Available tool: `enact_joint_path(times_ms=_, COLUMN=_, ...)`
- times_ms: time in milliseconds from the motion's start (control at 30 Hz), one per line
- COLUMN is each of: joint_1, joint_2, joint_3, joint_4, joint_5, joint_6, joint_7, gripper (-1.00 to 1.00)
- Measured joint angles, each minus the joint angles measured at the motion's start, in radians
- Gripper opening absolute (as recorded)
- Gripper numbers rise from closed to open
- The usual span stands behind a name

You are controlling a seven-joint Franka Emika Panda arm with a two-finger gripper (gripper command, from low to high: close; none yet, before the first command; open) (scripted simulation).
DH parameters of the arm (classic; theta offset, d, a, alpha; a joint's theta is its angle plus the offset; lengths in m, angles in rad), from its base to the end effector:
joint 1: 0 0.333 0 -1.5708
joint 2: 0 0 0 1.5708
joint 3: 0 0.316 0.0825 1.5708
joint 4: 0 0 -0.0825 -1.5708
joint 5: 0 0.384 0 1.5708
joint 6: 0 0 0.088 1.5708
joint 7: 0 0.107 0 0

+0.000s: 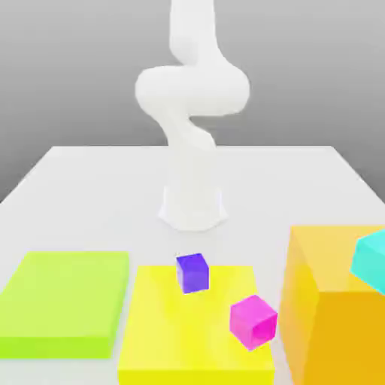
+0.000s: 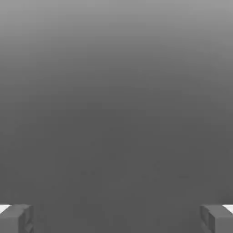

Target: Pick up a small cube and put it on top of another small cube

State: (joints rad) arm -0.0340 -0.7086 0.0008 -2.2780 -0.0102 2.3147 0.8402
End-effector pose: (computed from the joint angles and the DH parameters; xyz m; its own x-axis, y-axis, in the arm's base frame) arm 0.3779 -0.0126 0.6907 0.4654 -0.7558 0.4605 -0.5695 -0.6540 -0.4979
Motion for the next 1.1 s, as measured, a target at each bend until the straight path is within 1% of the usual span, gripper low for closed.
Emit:
enact_joint_path(times_ms=267, joint_1=-0.098, joint_2=0.296, joint_3=-0.011, joint_4=0.072, joint_5=-0.032, joint_6=0.046, joint_7=0.13, gripper=0.0)
enact_joint_path(times_ms=567, joint_1=-0.183, joint_2=0.623, joint_3=-0.061, joint_4=0.15, joint_5=-0.04, joint_6=0.098, joint_7=0.254, gripper=0.0)
enact_joint_path(times_ms=800, joint_1=-0.25, joint_2=0.877, joint_3=-0.095, joint_4=0.211, joint_5=0.0, joint_6=0.139, joint_7=0.319, gripper=0.0)
enact_joint_path(times_ms=1100, joint_1=-0.341, joint_2=1.205, joint_3=-0.125, joint_4=0.291, joint_5=0.103, joint_6=0.189, joint_7=0.37, gripper=0.0)
